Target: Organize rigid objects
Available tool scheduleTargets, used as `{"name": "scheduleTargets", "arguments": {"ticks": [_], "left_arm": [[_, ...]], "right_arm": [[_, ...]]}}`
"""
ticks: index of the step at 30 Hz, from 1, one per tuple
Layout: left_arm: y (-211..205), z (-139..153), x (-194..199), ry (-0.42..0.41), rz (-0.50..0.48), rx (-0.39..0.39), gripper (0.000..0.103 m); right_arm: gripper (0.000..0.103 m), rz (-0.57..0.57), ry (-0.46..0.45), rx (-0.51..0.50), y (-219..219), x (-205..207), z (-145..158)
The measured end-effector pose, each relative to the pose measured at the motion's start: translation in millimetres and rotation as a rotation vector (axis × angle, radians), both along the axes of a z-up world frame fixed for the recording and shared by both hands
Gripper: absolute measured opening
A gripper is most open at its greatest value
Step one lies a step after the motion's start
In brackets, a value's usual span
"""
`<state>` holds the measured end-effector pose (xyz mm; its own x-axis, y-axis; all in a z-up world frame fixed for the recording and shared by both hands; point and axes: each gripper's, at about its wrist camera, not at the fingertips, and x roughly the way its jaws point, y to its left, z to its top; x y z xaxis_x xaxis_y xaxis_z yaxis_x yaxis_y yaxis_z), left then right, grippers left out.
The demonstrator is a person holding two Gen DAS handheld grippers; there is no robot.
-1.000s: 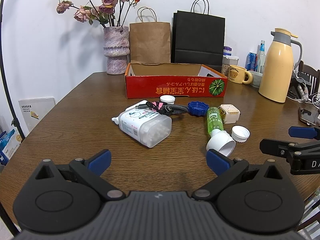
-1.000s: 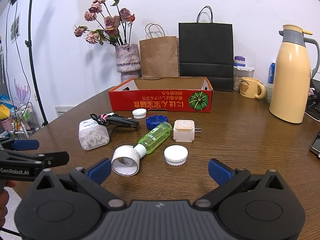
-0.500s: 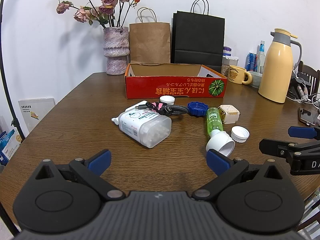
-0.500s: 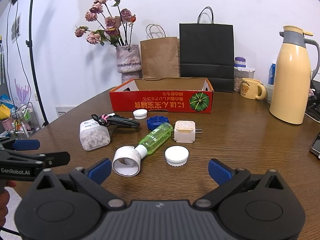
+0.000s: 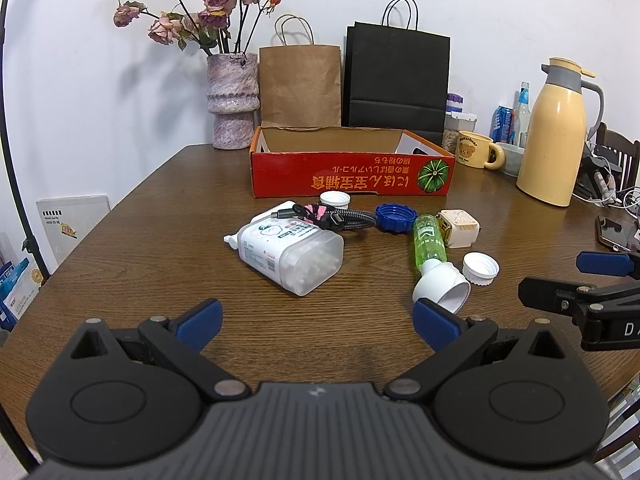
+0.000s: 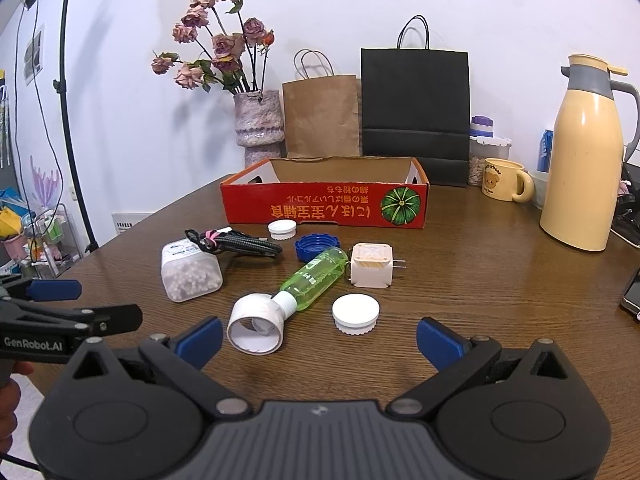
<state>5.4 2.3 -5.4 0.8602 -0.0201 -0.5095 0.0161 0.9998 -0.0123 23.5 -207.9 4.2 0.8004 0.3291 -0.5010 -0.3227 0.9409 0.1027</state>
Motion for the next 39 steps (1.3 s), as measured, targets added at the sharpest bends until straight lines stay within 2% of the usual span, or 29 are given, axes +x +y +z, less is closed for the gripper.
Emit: {"name": "scheduleTargets", "arguments": {"ticks": [20, 33, 39], "left_arm": [[1.3, -1.6, 0.9, 0.011, -0.001, -0.015, 0.103], [21.6, -13.2, 13.1, 0.036, 0.032, -0.041, 0.103], [34.4, -15.6, 17.6, 0.042, 0.053, -0.046, 0.103]], "right_arm": [[0.103, 0.015, 0.004, -0.013, 8.8, 0.8, -1.1], [0.103, 0.057, 0.032, -0.028, 33.5, 26.3, -15.3], [0.091, 0.115, 0.058, -0.043, 56.3, 41.0, -23.8]]}}
